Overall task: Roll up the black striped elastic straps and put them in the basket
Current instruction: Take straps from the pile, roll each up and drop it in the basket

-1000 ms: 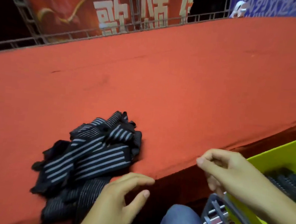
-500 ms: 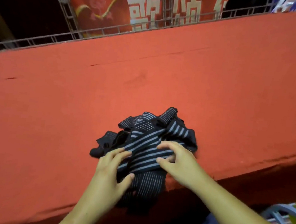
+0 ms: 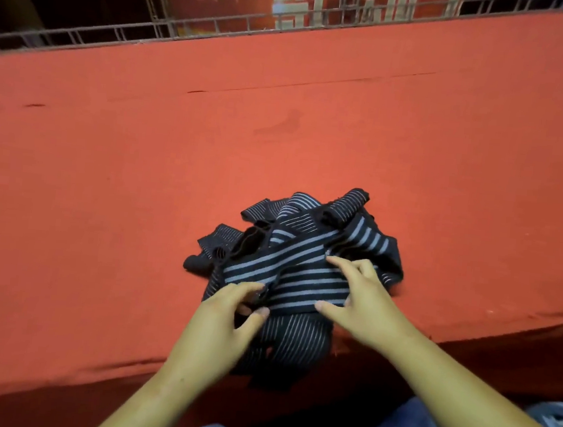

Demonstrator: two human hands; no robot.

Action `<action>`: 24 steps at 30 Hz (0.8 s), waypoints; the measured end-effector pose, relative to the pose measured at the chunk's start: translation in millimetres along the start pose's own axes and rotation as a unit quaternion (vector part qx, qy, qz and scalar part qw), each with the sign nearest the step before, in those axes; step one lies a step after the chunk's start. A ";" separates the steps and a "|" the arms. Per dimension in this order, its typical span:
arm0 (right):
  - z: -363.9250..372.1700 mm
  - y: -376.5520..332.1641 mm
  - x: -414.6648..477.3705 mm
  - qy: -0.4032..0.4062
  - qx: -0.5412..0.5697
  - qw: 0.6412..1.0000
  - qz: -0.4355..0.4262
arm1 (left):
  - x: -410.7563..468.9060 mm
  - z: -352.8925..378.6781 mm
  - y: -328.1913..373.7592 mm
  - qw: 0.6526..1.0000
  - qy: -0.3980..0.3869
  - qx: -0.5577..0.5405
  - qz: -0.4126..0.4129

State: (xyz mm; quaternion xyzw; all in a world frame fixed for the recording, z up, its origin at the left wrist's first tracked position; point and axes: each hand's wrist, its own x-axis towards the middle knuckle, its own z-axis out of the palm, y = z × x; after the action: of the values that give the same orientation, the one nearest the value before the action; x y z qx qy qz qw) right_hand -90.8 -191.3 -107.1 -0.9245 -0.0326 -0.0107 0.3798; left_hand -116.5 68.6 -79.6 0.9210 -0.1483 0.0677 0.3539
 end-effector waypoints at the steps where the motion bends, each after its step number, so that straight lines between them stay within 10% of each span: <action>1: -1.0 1.4 -1.3 -0.003 -0.006 1.000 0.001 | 1.6 -0.6 0.3 1.000 0.011 -0.001 0.003; 24: -34.7 26.9 -4.7 0.068 0.030 0.996 0.042 | 19.2 -19.2 -12.5 0.998 0.036 0.045 -0.013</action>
State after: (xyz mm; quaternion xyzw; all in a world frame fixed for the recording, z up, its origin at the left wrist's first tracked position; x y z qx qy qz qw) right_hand -93.4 -235.0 -101.6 -0.9103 0.0319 -0.0561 0.4088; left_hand -94.7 86.0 -68.9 0.9348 -0.1207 0.1031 0.3178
